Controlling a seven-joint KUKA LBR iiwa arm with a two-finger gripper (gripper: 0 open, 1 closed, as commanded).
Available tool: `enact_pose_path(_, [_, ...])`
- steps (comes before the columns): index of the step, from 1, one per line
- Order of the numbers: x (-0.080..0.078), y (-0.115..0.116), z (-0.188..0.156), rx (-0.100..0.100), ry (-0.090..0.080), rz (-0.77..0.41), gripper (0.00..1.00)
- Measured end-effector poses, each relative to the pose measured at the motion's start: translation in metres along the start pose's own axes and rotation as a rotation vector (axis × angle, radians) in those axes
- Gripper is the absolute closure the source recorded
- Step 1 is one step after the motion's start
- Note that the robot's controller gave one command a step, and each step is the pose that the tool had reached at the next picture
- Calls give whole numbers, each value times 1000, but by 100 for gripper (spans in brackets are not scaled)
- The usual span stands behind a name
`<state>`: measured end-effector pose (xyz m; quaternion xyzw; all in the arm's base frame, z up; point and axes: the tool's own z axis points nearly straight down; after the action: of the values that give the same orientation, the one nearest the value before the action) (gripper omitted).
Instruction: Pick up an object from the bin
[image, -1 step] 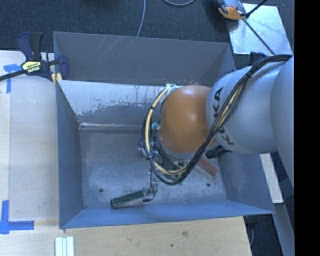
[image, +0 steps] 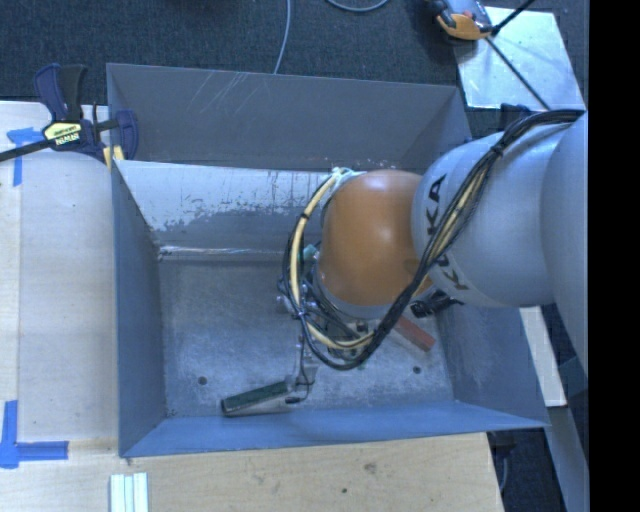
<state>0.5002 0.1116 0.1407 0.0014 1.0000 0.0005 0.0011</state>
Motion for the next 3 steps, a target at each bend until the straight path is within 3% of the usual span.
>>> enact_pose_path(1, [3,14,21,1,-8,-75,0])
enact_pose_path(2, [9,12,67,5,1,-73,0])
enact_pose_path(3, [13,65,71,-1,-2,-84,100])
